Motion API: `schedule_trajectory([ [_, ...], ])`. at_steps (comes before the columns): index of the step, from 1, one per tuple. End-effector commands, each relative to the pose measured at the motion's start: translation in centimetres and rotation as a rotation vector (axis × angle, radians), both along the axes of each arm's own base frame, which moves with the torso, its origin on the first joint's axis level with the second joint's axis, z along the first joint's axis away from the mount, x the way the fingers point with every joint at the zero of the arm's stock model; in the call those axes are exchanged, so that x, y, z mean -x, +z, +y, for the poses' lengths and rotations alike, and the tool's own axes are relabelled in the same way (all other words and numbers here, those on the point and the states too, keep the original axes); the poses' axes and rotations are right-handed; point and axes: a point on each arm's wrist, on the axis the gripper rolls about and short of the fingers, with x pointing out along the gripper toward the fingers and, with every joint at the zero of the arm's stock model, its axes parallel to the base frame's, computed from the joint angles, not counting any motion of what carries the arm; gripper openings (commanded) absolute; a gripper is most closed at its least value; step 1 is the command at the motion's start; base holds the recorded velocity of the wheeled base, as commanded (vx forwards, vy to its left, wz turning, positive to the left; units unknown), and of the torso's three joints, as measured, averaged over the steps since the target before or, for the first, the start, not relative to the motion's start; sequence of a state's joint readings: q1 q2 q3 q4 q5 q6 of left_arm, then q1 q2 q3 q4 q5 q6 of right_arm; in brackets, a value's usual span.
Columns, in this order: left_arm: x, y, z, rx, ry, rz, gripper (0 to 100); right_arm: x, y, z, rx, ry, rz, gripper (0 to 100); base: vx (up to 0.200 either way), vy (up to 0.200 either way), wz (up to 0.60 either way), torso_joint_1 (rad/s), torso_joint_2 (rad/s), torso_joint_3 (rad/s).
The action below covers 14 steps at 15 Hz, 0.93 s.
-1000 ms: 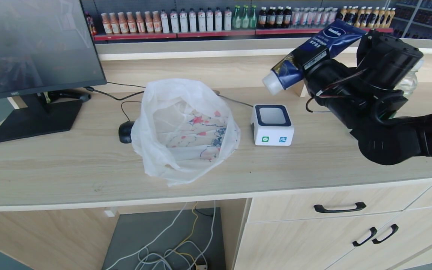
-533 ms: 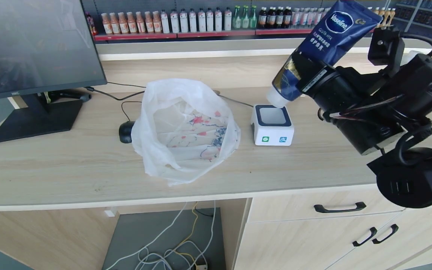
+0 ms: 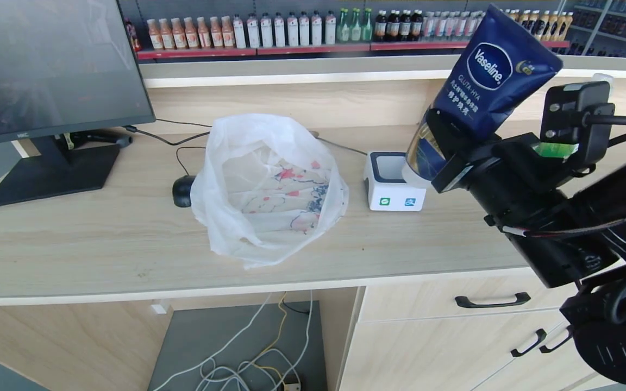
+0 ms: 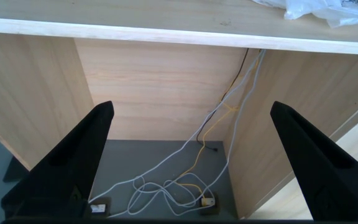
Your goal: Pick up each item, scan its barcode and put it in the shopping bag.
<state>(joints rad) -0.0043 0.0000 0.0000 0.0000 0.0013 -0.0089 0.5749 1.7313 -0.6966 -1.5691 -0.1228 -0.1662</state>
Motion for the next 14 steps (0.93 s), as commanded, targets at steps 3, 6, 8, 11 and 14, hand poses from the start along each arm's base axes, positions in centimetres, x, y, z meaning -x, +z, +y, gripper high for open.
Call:
schedule_trajectory([
  [3, 0.0, 0.0, 0.0, -0.007, 0.000, 0.000, 100, -0.8, 0.3, 0.6, 0.013, -0.015, -0.027, 0, 0.000, 0.000, 0.00, 0.000, 0.00, 0.000],
  [6, 0.0, 0.0, 0.0, -0.004, 0.001, 0.002, 100, -1.8, 0.1, 0.1, 0.012, -0.049, -0.024, 0, 0.000, 0.000, 0.00, 0.000, 0.00, 0.000],
  [8, 0.0, 0.0, 0.0, -0.003, 0.001, 0.002, 100, -2.6, 0.0, -0.1, 0.009, -0.065, -0.024, 0, 0.000, 0.000, 0.00, 0.000, 0.00, 0.000],
  [11, 0.0, 0.0, 0.0, -0.001, 0.001, 0.002, 100, -2.7, 0.7, 0.0, -0.014, -0.063, -0.044, 0, 0.000, 0.200, 0.00, 0.002, 0.00, -0.002],
  [14, 0.0, 0.0, 0.0, 0.000, 0.001, 0.000, 100, -2.6, 1.1, -0.1, -0.024, -0.062, -0.053, 0, 0.000, 0.200, 0.00, 0.007, 0.00, 0.002],
])
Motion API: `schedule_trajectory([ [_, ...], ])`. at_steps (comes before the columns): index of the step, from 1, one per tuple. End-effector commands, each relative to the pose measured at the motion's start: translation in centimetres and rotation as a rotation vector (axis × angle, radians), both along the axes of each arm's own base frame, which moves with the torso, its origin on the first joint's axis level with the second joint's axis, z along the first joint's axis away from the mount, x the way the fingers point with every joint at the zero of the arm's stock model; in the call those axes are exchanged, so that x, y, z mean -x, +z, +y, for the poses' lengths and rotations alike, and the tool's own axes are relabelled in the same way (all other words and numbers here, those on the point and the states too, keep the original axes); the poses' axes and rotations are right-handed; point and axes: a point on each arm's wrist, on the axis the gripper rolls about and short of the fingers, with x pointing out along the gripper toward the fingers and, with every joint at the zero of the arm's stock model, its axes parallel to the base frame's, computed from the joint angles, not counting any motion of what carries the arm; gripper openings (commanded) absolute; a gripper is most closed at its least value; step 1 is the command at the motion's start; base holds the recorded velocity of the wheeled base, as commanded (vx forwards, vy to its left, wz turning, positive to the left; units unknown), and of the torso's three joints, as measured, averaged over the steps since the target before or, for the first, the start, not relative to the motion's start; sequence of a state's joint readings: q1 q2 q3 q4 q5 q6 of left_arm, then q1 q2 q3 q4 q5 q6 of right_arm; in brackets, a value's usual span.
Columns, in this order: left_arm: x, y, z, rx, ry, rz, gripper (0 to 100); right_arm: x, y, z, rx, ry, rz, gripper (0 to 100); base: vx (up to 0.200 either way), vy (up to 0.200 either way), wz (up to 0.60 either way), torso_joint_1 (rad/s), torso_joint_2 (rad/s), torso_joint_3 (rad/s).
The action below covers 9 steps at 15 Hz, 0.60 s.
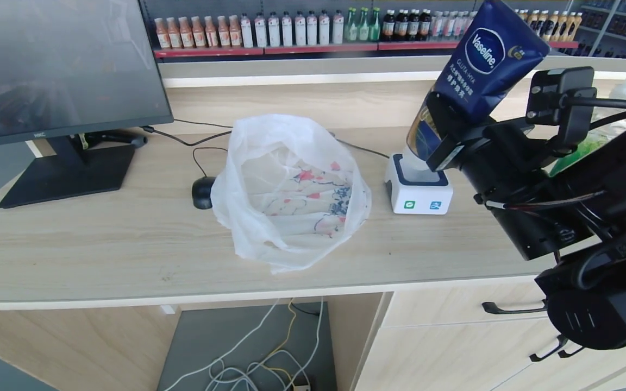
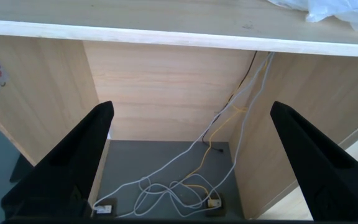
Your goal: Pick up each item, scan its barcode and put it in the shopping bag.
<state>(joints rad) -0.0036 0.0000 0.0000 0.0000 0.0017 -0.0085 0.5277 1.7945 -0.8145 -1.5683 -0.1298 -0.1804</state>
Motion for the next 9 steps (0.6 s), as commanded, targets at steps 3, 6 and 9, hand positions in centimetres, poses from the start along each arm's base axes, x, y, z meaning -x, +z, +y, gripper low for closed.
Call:
schedule_trajectory([
  [3, 0.0, 0.0, 0.0, 0.001, 0.000, 0.002, 100, -0.3, 0.3, -0.2, -0.017, -0.005, -0.010, 0, 0.000, 0.200, 0.00, 0.004, 0.00, 0.004],
  [6, 0.0, 0.0, 0.0, 0.001, 0.000, 0.000, 100, -0.3, 0.8, -0.3, -0.046, 0.008, -0.019, 0, 0.000, 0.200, 0.00, 0.002, 0.00, 0.001],
  [9, 0.0, 0.0, 0.0, 0.001, 0.000, 0.002, 100, -0.3, 1.2, -0.3, -0.060, 0.014, -0.030, 0, 0.000, 0.200, 0.00, 0.005, 0.00, 0.001],
])
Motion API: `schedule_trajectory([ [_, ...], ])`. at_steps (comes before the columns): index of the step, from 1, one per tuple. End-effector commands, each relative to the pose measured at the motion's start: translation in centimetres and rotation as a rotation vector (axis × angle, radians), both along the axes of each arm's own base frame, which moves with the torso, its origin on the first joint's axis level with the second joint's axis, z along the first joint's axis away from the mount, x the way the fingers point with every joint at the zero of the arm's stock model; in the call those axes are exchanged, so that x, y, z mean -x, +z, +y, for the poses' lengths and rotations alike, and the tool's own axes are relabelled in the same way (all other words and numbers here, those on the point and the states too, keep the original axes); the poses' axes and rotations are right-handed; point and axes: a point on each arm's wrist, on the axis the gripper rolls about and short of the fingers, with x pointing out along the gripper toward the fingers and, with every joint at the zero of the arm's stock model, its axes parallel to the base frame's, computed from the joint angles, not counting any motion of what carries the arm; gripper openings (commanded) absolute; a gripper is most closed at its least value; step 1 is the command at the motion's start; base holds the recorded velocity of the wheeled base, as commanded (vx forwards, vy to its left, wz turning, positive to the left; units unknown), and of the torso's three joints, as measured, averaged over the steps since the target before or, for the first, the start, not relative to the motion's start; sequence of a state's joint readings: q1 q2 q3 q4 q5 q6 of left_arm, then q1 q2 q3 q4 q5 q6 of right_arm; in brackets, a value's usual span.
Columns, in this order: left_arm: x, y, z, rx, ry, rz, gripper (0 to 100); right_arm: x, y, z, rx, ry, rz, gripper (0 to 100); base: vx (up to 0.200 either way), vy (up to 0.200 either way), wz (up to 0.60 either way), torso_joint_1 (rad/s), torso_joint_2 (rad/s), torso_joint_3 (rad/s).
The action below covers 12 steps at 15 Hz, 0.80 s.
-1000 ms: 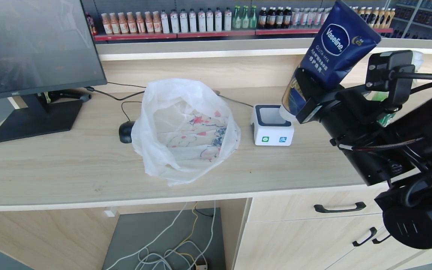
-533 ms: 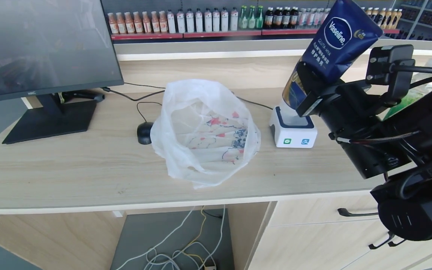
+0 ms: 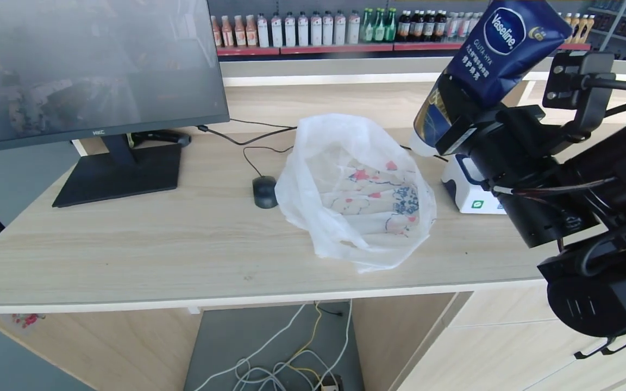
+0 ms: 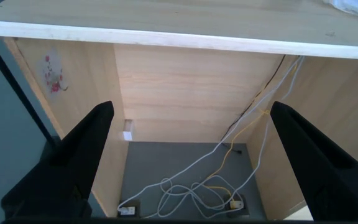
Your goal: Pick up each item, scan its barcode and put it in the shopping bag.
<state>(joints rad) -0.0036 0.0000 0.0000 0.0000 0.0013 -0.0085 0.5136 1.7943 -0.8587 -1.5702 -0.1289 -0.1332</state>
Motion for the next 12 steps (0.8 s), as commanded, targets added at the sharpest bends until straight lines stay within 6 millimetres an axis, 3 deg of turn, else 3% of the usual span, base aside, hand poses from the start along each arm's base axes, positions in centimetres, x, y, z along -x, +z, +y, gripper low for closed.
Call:
schedule_trajectory([
  [1, 0.0, 0.0, 0.0, -0.002, 0.001, 0.000, 100, 0.2, 0.1, -0.1, -0.002, 0.004, -0.003, 0, 0.000, 0.200, 0.00, -0.002, 0.00, 0.002],
  [10, 0.0, 0.0, 0.0, -0.002, 0.001, 0.002, 100, 1.1, -1.0, 1.4, 0.022, 0.056, 0.033, 0, 0.000, 0.000, 0.00, 0.000, 0.00, 0.000],
  [12, 0.0, 0.0, 0.0, -0.002, 0.001, 0.002, 100, 1.0, -2.0, 1.4, 0.020, 0.069, 0.075, 0, 0.000, 0.000, 0.00, 0.000, 0.00, 0.000],
])
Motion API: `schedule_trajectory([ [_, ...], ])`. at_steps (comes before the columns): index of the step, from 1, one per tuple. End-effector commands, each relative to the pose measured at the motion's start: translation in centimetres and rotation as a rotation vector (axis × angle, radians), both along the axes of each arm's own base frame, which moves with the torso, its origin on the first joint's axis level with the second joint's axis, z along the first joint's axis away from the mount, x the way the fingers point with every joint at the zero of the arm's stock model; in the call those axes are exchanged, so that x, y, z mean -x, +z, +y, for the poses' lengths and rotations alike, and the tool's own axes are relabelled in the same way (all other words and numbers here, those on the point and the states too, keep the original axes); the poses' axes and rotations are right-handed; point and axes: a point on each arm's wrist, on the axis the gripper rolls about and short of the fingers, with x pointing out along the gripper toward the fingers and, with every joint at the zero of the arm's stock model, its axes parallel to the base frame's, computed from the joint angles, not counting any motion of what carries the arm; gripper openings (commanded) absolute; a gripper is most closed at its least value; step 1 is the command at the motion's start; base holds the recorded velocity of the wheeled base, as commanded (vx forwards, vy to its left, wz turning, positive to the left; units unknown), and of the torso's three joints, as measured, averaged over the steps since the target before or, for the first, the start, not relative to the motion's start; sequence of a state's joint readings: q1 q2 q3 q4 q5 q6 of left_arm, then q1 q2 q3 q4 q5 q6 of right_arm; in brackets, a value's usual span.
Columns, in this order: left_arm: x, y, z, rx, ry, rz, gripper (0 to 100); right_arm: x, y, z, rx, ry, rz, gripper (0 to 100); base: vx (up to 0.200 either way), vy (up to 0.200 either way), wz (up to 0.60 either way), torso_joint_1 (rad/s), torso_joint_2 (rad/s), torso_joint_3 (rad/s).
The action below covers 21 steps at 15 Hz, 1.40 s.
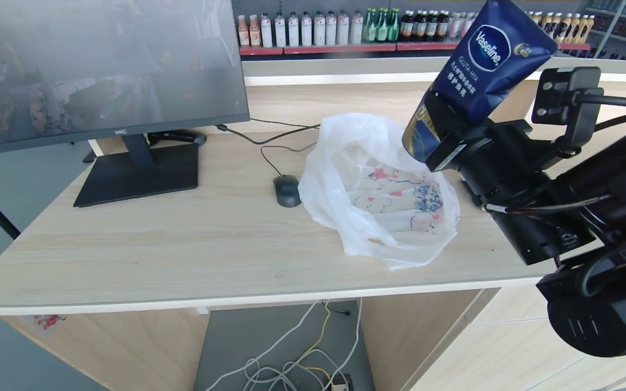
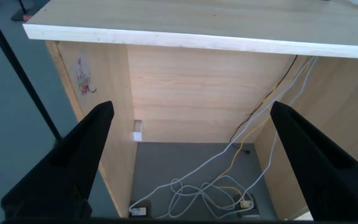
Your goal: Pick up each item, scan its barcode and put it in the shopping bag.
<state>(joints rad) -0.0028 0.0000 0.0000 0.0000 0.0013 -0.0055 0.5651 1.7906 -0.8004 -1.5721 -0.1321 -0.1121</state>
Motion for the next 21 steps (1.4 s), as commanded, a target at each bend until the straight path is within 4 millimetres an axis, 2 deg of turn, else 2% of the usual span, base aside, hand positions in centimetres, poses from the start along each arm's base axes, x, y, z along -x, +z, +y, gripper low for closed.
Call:
schedule_trajectory([
  [1, 0.0, 0.0, 0.0, 0.001, 0.000, 0.000, 100, 0.0, -1.5, 0.2, 0.021, 0.016, 0.054, 0, 0.000, 0.000, 0.00, 0.000, 0.00, 0.000],
  [2, 0.0, 0.0, 0.0, 0.001, 0.000, 0.000, 100, 0.0, -1.6, 0.1, 0.025, 0.022, 0.065, 0, 0.000, 0.000, 0.00, 0.000, 0.00, 0.000],
  [4, 0.0, 0.0, 0.0, 0.001, 0.000, 0.002, 100, -0.7, -2.2, 0.6, 0.028, 0.058, 0.199, 0, 0.000, 0.000, 0.00, 0.000, 0.00, 0.000],
  [8, 0.0, 0.0, 0.0, 0.001, 0.000, 0.000, 100, -3.4, 0.6, 1.5, 0.033, 0.054, 0.272, 0, 0.000, 0.000, 0.00, 0.000, 0.00, 0.000],
  [11, 0.0, 0.0, 0.0, 0.001, 0.000, 0.000, 100, -4.4, 1.1, 1.7, 0.071, 0.036, 0.337, 0, 0.000, 0.000, 0.00, 0.000, 0.00, 0.000],
  [16, 0.0, 0.0, 0.0, 0.001, 0.000, 0.000, 100, -7.0, -0.9, 1.3, 0.114, -0.011, 0.428, 0, 0.000, 0.000, 0.00, 0.000, 0.00, 0.000],
  [20, 0.0, 0.0, 0.0, 0.001, 0.000, 0.002, 100, -8.5, -1.9, 1.7, 0.123, -0.024, 0.440, 0, 0.000, 0.000, 0.00, 0.000, 0.00, 0.000],
  [21, 0.0, 0.0, 0.0, 0.001, 0.000, 0.000, 100, -9.4, -2.0, 1.6, 0.133, -0.041, 0.430, 0, 0.000, 0.000, 0.00, 0.000, 0.00, 0.000],
])
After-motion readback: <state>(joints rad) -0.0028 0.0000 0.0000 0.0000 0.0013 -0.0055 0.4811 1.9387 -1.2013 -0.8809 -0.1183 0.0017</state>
